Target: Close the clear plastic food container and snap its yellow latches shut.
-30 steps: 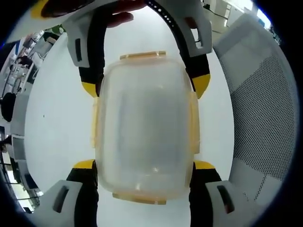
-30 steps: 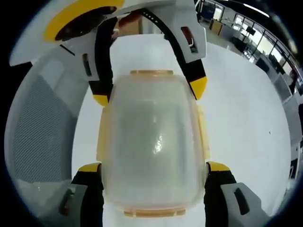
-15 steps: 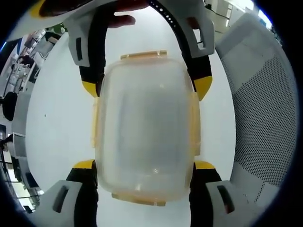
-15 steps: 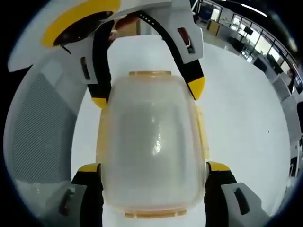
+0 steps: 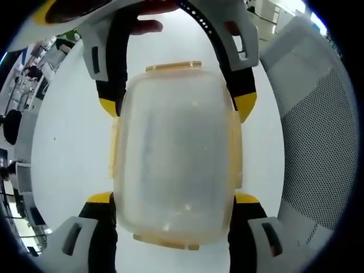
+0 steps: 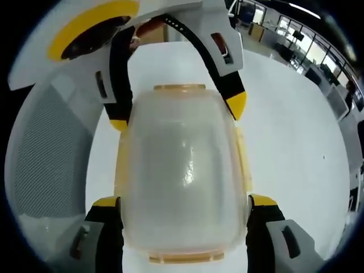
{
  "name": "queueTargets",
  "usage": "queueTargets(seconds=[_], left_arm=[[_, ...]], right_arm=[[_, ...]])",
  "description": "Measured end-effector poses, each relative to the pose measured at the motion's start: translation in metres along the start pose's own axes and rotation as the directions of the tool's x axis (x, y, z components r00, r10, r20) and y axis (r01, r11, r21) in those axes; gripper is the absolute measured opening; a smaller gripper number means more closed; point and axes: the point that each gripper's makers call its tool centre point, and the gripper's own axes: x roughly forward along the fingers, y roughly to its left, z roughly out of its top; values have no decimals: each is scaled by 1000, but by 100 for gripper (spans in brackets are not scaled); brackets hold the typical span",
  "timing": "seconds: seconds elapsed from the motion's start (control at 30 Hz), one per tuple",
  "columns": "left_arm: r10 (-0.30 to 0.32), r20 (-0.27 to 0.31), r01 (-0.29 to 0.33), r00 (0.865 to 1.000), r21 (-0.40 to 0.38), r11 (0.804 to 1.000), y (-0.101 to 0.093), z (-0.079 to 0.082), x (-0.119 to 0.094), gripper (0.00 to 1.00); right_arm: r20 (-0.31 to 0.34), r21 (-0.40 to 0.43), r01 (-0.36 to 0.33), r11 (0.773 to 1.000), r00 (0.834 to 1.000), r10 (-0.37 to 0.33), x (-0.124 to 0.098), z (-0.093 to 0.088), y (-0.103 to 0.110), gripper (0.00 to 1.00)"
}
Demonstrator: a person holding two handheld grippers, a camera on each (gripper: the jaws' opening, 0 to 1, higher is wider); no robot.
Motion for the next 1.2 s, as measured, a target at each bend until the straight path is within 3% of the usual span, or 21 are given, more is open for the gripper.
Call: queueTargets(seconds=[1.2], left_arm=[[-36,17,36,999,-22,999,34,-2,10,84]], right_arm=[[-14,-11,-6,1000,1000,6,3,3,-34,91]])
